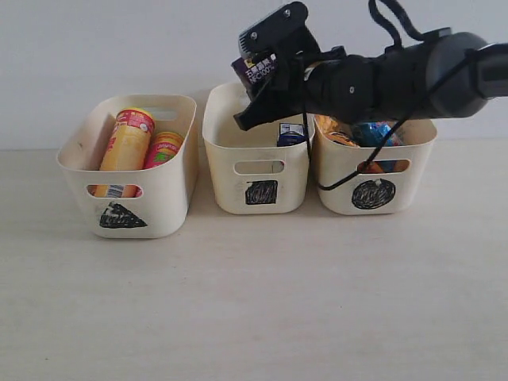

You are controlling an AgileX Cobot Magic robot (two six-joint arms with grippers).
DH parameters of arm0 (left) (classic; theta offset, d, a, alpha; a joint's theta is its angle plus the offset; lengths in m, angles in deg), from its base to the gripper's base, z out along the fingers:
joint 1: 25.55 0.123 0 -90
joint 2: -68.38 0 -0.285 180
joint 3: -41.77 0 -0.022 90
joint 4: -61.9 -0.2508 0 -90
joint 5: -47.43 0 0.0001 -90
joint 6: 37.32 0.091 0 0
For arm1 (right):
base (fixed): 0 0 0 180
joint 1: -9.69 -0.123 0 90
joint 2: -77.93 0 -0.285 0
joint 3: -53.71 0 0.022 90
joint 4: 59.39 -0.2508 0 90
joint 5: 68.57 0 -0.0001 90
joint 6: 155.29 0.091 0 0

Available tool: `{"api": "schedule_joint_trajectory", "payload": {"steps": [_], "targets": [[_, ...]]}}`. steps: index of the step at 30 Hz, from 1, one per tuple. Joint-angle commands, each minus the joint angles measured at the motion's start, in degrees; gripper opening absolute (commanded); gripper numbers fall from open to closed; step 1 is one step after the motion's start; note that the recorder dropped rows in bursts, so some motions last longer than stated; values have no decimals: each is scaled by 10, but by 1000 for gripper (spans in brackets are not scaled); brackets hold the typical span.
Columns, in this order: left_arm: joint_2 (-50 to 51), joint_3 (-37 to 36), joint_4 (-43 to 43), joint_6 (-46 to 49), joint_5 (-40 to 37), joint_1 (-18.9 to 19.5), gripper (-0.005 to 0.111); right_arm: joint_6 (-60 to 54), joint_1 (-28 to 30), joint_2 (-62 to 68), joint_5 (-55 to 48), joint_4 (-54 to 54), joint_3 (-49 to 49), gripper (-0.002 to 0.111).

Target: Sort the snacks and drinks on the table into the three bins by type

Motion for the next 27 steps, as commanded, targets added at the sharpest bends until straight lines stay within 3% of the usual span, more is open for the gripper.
{"api": "schedule_joint_trajectory", "payload": {"steps": [1,3,5,7,8,10,12,17,18,23,24,27], "targets": [[-1,-2,4,-3,-1,1,4,3,1,52,7,-26,-62,1],[-1,-2,4,-3,-1,1,4,3,1,71,7,-26,-77,2],[-1,-2,4,-3,-2,1,4,3,1,79,7,-26,-81,11],[-1,-2,4,-3,-2,1,4,3,2,86,10,-31,-81,27],[-1,-2,4,-3,-2,1,4,5,6,89,10,-40,-81,46],[-1,-2,4,-3,-2,1,4,5,8,93,11,-50,-81,68],[-1,-2,4,-3,-2,1,4,5,12,93,10,-57,-81,74],[-1,-2,4,-3,-2,1,4,7,24,62,4,-68,-81,65],[-1,-2,4,-3,-2,1,4,7,24,52,2,-75,-81,60],[-1,-2,4,-3,-2,1,4,10,36,16,-86,-77,-81,6],[-1,-2,4,-3,-2,1,4,14,43,12,-112,-83,-81,0],[-1,-2,4,-3,-2,1,4,64,85,-1,-233,-90,-81,1]]}}
